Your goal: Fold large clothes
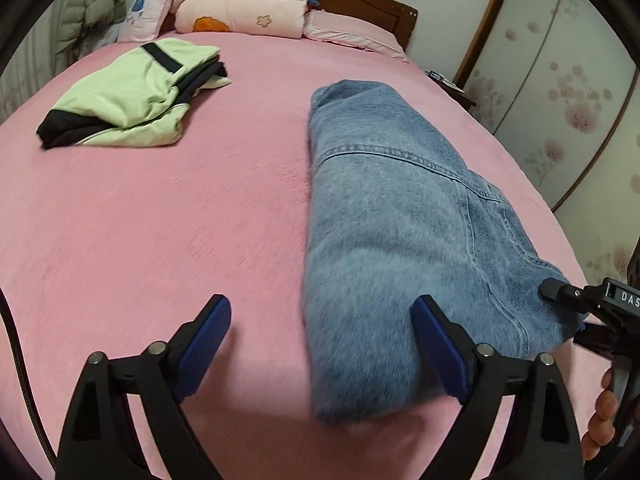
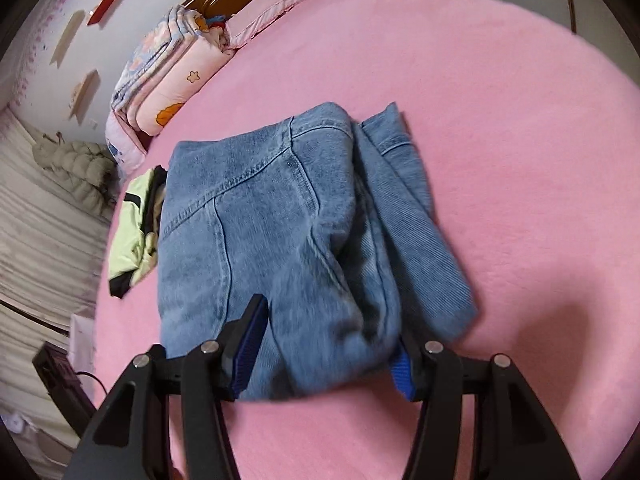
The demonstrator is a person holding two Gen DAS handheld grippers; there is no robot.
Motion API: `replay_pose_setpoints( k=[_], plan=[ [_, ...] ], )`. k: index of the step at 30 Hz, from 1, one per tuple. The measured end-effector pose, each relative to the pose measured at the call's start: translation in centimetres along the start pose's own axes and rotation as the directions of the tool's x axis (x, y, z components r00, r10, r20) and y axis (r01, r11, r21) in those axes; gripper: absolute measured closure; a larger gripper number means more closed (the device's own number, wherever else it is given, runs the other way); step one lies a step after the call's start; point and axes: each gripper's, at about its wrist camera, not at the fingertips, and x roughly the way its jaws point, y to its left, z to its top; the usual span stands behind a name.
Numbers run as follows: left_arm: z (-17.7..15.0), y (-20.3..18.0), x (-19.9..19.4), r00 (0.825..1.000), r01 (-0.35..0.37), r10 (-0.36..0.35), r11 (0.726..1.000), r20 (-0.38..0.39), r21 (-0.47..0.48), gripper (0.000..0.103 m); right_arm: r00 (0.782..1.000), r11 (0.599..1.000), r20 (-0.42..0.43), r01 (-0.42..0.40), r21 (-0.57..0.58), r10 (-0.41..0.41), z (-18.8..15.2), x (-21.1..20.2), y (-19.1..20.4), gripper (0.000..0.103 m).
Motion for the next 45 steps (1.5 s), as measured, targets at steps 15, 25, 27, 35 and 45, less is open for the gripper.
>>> replay_pose_setpoints(
  k=[15, 25, 27, 35, 45],
  plan=[
    [-0.1, -6.5, 2.0, 1.0, -0.005, 0.005, 0.984, 0.001, 0.18, 0.01, 0.971, 0.98, 0.182, 0.175, -0.099, -0.155, 0.1, -3.2, -1.0, 0.084],
    [0.2, -5.4, 2.1, 1.0, -0.024, 0.027, 0.987, -0.014, 0.16, 0.002, 0.945, 0.948, 0.196, 0.29, -0.131, -0.261, -2.6, -1.7, -0.9, 0.06],
    [0.3, -5.5, 1.0, 0.999, -0.052, 0.049, 0.981, 0.016, 0.189, 0.002, 0.92, 0.92, 0.215, 0.362, -0.151, -0.327, -2.7, -2.7, -0.5, 0.056],
    [1.1, -6.6, -4.9, 0.987, 0.0, -0.03, 0.981, 0.157, 0.192, 0.022, 0.854, 0.854, 0.398, 0.454, -0.255, -0.335, -4.1, -8.6, 1.9, 0.056],
    [-0.9, -8.6, 0.0, 0.993, 0.122, -0.119, 0.966, -0.025, 0.229, 0.077, 0.925, 0.887, 0.274, 0.345, -0.307, -0.265, -3.4, -4.3, 2.6, 0.09]
  ],
)
